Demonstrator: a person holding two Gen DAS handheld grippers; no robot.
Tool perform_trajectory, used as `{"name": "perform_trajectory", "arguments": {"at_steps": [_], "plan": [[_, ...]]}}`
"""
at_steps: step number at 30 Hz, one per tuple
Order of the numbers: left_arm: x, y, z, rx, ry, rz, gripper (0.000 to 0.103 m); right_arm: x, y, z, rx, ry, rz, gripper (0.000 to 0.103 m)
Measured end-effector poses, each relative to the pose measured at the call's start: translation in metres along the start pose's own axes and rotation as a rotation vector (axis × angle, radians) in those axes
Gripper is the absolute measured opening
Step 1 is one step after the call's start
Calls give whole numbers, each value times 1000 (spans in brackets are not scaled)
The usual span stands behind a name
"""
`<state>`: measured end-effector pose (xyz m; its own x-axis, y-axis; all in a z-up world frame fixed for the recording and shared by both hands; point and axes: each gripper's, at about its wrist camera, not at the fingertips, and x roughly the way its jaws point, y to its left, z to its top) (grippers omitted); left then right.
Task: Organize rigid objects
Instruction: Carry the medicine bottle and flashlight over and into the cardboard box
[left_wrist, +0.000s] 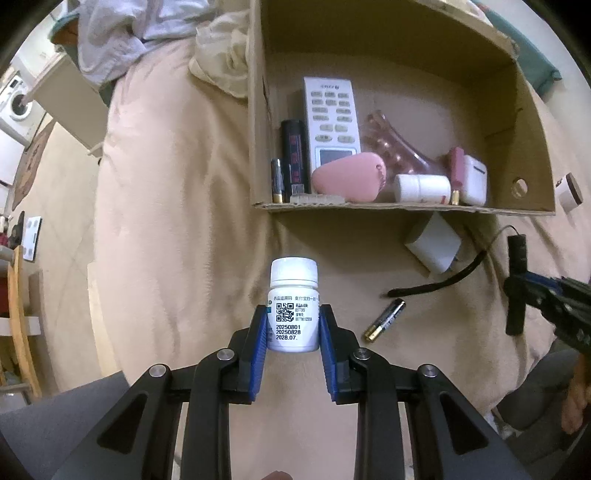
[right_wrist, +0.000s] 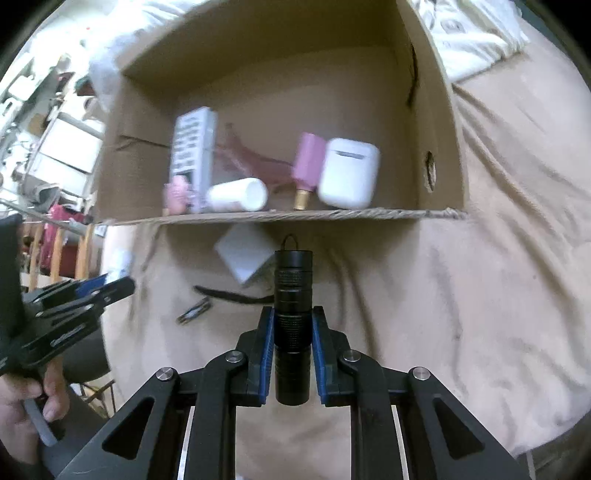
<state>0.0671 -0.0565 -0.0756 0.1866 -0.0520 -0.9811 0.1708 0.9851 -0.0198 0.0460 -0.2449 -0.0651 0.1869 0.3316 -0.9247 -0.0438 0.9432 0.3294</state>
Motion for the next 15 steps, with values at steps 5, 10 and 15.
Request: {"name": "perform_trajectory", "arguments": {"at_steps": [5, 10, 15], "plan": [[-24, -6, -10, -4, -46, -12, 24, -37, 3, -1, -50, -104, 32, 20], [-47, -10, -8, -4, -103, -77, 24, -80, 5, -2, -74, -218, 74, 20], [-77, -12, 10, 7, -189, -66, 24, -106, 2, 22, -78, -293, 103, 20]]}}
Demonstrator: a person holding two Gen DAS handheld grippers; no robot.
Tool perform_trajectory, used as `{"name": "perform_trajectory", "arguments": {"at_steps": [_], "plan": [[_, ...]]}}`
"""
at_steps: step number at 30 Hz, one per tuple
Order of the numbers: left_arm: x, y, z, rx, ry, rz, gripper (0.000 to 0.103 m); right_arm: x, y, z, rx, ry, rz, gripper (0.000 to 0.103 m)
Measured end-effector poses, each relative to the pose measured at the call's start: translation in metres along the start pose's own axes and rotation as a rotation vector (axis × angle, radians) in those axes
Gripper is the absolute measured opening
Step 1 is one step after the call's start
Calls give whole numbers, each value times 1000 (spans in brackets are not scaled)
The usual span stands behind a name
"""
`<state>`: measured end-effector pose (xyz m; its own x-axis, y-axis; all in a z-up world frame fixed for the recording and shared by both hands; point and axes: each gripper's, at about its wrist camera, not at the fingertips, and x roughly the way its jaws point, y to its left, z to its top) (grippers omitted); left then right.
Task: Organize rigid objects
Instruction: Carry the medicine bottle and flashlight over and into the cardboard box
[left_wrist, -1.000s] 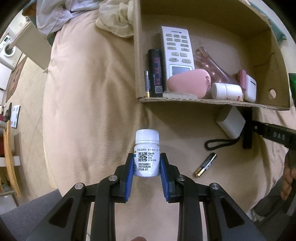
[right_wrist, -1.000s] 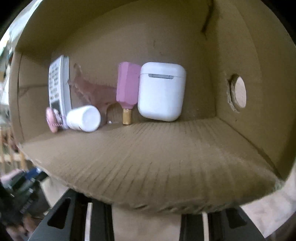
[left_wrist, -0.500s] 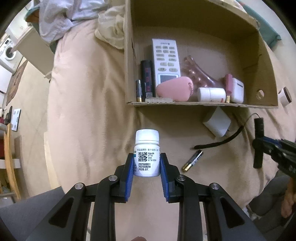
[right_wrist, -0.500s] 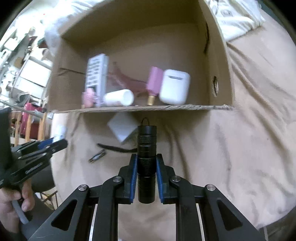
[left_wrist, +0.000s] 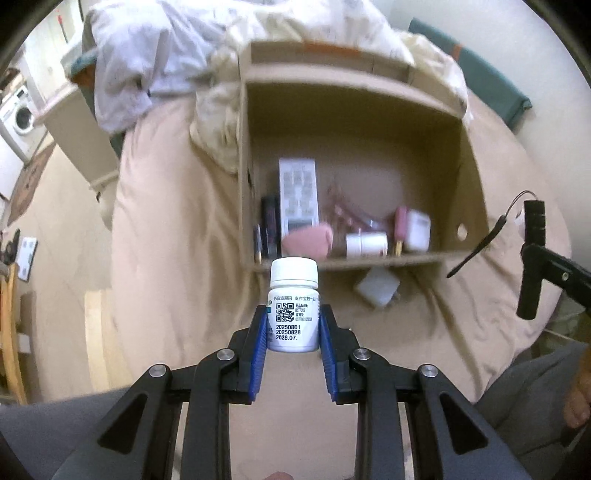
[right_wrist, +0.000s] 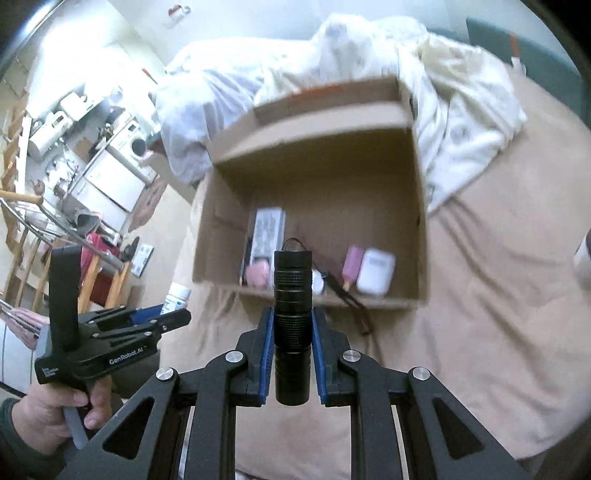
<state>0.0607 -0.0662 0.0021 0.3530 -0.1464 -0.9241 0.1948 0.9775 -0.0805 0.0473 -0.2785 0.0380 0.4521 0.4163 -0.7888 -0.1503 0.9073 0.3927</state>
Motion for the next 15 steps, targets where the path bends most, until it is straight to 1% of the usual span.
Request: {"name": "perform_trajectory", "arguments": {"at_steps": [3, 7, 11, 13, 15], "plan": [[-8, 0, 17, 1, -27, 5, 24, -13, 2, 18, -11, -40, 3, 20], [-9, 0, 42, 12, -45, 19, 24, -24, 4, 48, -26, -94, 6, 20], [-8, -5, 64, 17, -61, 16, 24, -34, 5, 76, -45, -146, 3, 20], [-7, -7, 73, 21, -69, 14, 24, -32, 4, 86, -50, -154, -5, 20], [-2, -11, 80, 32, -74, 18, 24, -23, -2, 93, -31, -142, 1, 20]]}}
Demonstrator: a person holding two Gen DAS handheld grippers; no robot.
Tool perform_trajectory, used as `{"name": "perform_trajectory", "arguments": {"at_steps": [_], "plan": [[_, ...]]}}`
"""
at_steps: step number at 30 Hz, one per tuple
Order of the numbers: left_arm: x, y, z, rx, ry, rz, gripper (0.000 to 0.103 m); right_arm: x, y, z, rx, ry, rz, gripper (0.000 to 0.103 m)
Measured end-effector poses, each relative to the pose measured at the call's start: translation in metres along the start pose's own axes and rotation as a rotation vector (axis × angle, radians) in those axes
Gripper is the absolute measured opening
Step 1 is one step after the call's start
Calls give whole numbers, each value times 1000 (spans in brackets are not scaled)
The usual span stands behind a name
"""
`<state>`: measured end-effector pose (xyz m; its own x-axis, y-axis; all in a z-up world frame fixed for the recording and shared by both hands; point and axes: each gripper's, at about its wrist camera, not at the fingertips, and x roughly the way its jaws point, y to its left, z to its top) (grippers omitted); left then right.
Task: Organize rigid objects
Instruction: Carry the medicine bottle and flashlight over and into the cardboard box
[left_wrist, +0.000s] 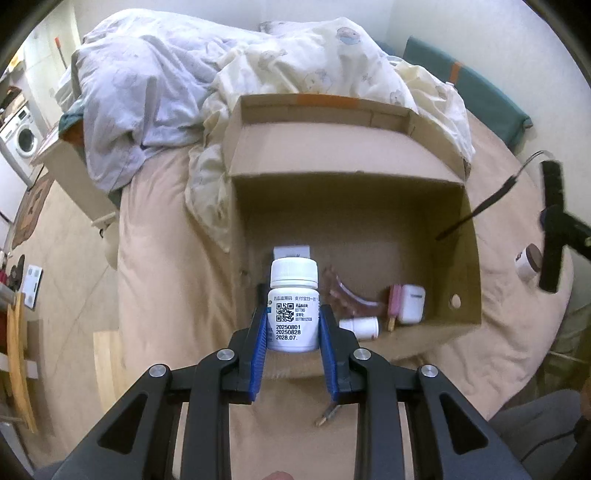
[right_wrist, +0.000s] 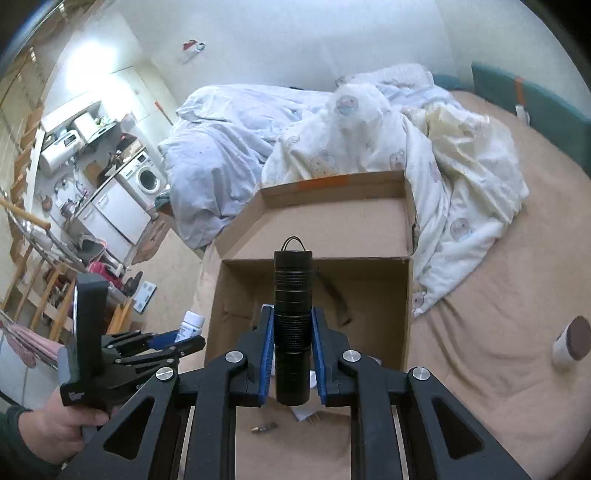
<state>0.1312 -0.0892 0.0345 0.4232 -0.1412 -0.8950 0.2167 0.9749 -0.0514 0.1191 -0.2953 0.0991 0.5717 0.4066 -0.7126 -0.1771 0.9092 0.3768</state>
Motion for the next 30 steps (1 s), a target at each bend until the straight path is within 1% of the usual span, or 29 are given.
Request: {"name": "perform_trajectory", "arguments": {"at_steps": [4, 10, 13, 15, 18, 22, 30], "plan": [[23, -8, 4, 14, 31, 3, 24, 37, -18, -5, 47, 56, -9, 20], [64, -18, 1, 54, 71, 40, 24, 95, -48, -35, 114, 170, -38, 20], [79, -19, -2, 63, 77, 53, 24, 116, -54, -47, 118, 230, -56, 20], [91, -19, -6, 68, 87, 65, 24, 125, -55, -51, 107, 252, -81, 20], [100, -21, -10, 84, 91, 73, 24, 136, -57, -54, 106, 277, -96, 20], [108, -24, -14, 123, 80, 117, 24, 143, -55, -54, 97, 292, -115, 20], [116, -24, -13, 111, 96, 116, 24, 161, -56, -57, 87, 344, -152, 20]]}}
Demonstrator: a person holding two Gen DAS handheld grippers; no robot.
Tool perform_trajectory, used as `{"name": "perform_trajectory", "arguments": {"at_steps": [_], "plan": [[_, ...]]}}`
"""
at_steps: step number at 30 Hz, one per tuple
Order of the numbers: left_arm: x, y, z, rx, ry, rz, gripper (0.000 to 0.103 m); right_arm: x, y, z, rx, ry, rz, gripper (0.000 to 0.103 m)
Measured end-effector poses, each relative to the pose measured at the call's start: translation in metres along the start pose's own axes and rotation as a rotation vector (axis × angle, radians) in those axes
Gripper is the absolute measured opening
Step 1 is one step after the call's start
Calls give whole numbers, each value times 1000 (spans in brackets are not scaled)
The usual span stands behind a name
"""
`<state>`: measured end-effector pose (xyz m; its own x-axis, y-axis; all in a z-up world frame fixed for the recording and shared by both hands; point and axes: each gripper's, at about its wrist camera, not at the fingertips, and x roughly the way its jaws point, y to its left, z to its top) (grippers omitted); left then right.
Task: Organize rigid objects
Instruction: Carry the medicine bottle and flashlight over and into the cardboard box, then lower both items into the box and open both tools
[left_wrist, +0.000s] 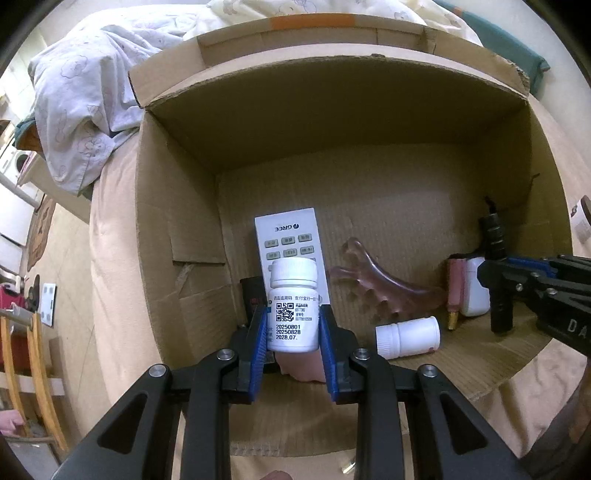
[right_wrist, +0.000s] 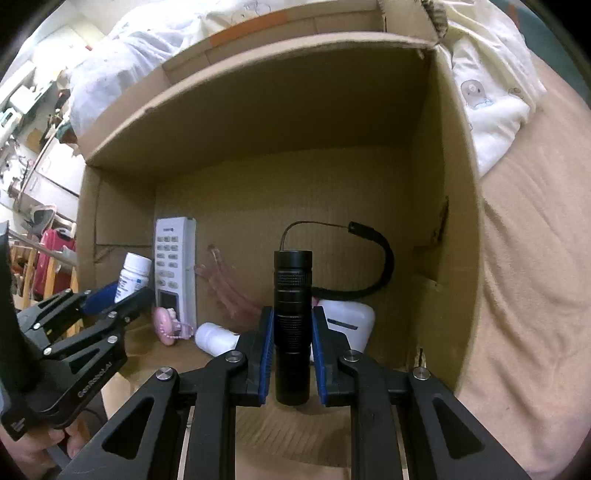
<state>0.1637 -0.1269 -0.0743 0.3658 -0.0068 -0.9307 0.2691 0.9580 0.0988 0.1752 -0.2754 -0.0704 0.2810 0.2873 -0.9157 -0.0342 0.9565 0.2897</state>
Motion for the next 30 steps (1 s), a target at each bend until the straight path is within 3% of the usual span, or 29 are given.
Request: {"name": "perform_trajectory", "arguments": {"at_steps": [24, 25, 26, 27, 28, 30], "plan": [[5, 1, 1, -8, 11, -2, 24, 1, 5, 0, -3, 23, -2, 22], [5, 2, 1, -10, 13, -9, 25, 0, 4, 1, -8, 19, 4, 24], [5, 3, 1, -10, 14, -12, 26, -2, 5, 2, -12, 15, 8, 32], [5, 3, 1, -11, 14, -14, 37, -5, 6, 2, -14, 7, 16, 50], [4, 3, 1, -14, 12, -19, 51, -8, 7, 2, -16, -5, 28, 61], [0, 3, 1, -20, 2, -39, 65, -11, 9, 3, -19, -20, 65, 67]]}}
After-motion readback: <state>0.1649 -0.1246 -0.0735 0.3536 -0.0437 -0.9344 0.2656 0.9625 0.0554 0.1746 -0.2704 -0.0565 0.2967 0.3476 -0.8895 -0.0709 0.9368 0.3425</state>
